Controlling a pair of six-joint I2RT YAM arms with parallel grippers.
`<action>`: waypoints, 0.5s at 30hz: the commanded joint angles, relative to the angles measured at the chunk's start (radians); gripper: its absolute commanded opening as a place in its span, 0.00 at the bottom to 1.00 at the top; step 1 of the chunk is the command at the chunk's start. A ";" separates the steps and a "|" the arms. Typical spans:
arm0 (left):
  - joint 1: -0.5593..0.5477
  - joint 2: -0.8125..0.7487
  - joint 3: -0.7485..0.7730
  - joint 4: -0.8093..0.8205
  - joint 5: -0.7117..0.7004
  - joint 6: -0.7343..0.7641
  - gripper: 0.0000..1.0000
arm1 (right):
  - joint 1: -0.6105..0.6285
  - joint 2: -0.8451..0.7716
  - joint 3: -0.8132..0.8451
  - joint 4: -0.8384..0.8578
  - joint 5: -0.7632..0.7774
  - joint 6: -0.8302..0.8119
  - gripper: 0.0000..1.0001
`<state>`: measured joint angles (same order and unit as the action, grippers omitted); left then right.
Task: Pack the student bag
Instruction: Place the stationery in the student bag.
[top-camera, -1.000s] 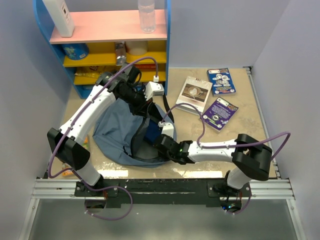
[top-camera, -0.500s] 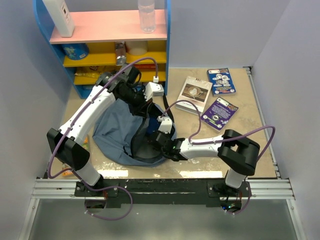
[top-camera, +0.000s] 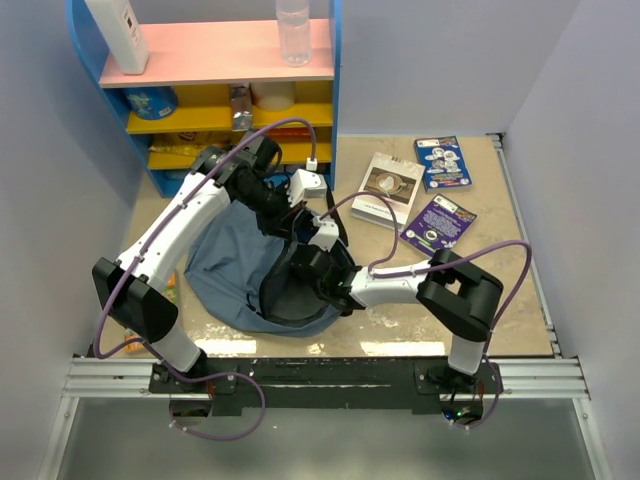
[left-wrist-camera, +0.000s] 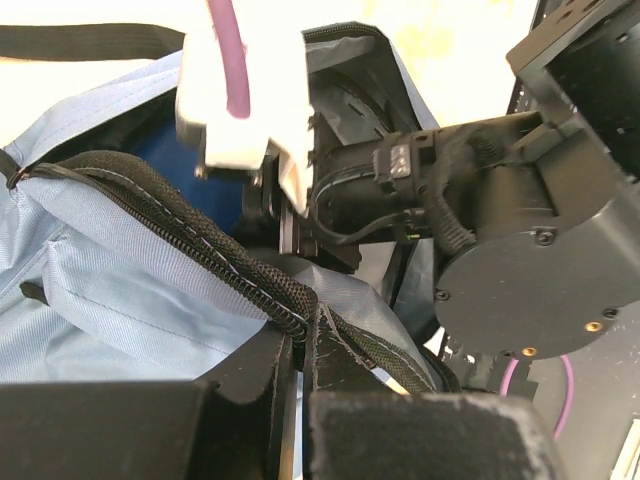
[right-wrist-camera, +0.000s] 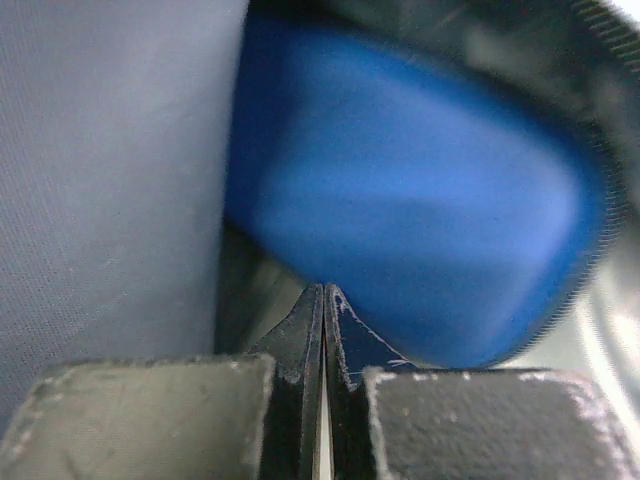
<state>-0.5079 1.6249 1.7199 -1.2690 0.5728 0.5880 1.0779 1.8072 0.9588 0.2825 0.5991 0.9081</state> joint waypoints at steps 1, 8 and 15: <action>-0.011 -0.042 0.009 -0.012 0.048 0.026 0.00 | -0.007 -0.005 0.012 0.060 -0.068 -0.021 0.00; -0.011 -0.042 0.001 -0.003 0.016 0.027 0.00 | -0.165 -0.337 -0.136 -0.015 -0.189 -0.051 0.38; -0.011 -0.031 -0.006 0.003 0.030 0.018 0.00 | -0.490 -0.496 -0.063 -0.255 -0.263 -0.138 0.59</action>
<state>-0.5129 1.6249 1.7157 -1.2739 0.5709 0.5957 0.7284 1.3075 0.8181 0.2001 0.3927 0.8383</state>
